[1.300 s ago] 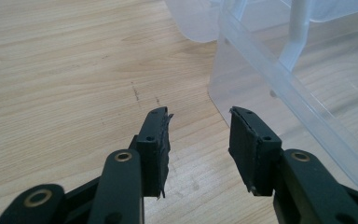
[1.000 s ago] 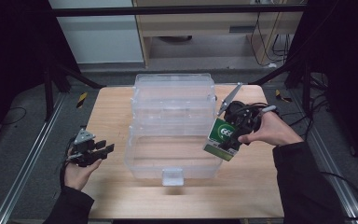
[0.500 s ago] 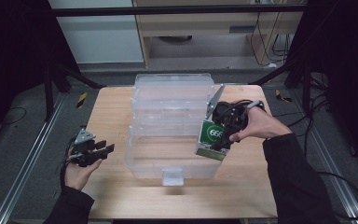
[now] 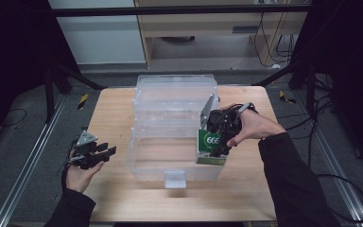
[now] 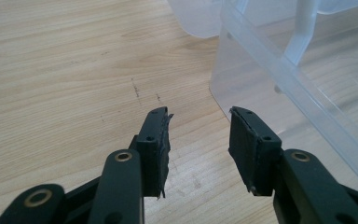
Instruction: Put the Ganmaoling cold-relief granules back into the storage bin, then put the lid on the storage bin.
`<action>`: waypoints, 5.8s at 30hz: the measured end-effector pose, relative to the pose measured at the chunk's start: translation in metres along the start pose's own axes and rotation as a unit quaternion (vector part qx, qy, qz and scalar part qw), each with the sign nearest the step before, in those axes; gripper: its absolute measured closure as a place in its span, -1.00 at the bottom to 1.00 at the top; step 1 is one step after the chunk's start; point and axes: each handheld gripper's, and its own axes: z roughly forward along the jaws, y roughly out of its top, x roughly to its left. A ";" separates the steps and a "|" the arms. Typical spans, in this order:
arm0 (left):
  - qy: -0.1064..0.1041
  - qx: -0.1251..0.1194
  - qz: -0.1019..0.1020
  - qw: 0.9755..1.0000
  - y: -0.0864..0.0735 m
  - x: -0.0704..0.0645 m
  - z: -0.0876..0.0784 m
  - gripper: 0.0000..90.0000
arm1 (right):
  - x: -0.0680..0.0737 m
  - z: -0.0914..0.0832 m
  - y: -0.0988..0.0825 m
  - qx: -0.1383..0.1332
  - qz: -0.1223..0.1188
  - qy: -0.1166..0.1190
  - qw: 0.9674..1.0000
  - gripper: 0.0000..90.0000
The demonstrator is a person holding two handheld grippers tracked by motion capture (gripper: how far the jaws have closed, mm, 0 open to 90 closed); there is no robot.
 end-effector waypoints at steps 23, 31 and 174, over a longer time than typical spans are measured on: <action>0.001 0.003 -0.001 1.000 -0.001 0.001 0.001 0.27 | -0.009 0.026 0.004 0.031 -0.027 -0.005 0.999 -0.61; 0.001 0.003 -0.001 1.000 -0.001 0.001 0.000 0.27 | -0.009 0.034 0.006 0.041 -0.038 -0.007 0.998 -0.61; 0.005 -0.021 0.009 1.000 0.003 0.000 -0.006 0.14 | 0.049 0.108 0.033 -0.035 0.038 -0.006 0.999 0.27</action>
